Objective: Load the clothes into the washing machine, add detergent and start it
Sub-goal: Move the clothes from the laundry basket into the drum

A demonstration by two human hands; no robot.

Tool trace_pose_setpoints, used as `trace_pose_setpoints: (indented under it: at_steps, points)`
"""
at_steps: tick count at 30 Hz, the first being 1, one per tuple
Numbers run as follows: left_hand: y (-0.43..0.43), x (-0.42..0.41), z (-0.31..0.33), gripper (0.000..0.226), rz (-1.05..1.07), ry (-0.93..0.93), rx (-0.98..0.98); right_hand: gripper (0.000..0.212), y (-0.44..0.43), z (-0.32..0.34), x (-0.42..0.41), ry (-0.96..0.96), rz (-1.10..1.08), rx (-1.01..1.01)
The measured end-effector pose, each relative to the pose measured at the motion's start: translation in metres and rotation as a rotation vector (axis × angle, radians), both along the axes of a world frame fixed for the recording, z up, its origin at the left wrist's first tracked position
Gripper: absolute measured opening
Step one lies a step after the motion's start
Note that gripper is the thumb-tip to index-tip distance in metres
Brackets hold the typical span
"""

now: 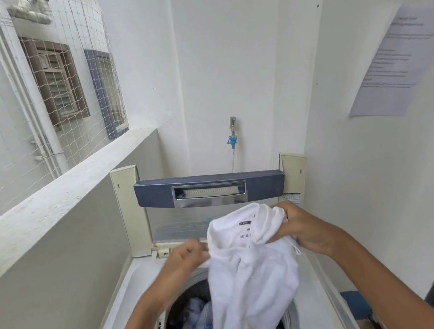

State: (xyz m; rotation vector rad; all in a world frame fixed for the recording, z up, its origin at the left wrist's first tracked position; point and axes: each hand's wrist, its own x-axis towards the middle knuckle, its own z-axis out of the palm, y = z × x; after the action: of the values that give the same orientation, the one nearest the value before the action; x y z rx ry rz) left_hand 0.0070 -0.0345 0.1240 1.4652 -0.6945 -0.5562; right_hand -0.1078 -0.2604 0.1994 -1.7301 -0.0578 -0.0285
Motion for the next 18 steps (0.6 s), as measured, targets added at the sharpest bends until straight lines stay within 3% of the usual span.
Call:
trace_pose_setpoints:
  at_steps: [3, 6, 11, 15, 18]
  points:
    - [0.019, 0.017, 0.013, 0.055, 0.132, 0.018, -0.150, 0.026, -0.007, -0.002, -0.002, -0.072, -0.151, -0.143]
    - [0.033, 0.026, 0.033, 0.046, 0.199, -0.013, -0.256, 0.006, -0.014, -0.003, 0.000, -0.101, -0.262, -0.237]
    - [0.050, 0.029, 0.053, 0.052, 0.253, -0.079, -0.315, 0.015, -0.029, -0.007, 0.002, -0.113, -0.406, -0.301]
    - [0.036, 0.014, 0.066, 0.021, 0.237, -0.311, -0.203, 0.014, -0.015, -0.008, 0.008, -0.018, -0.257, -0.322]
    - [0.018, -0.002, 0.073, 0.015, 0.164, -0.367, -0.181, 0.011, 0.015, -0.019, 0.016, 0.143, -0.009, -0.380]
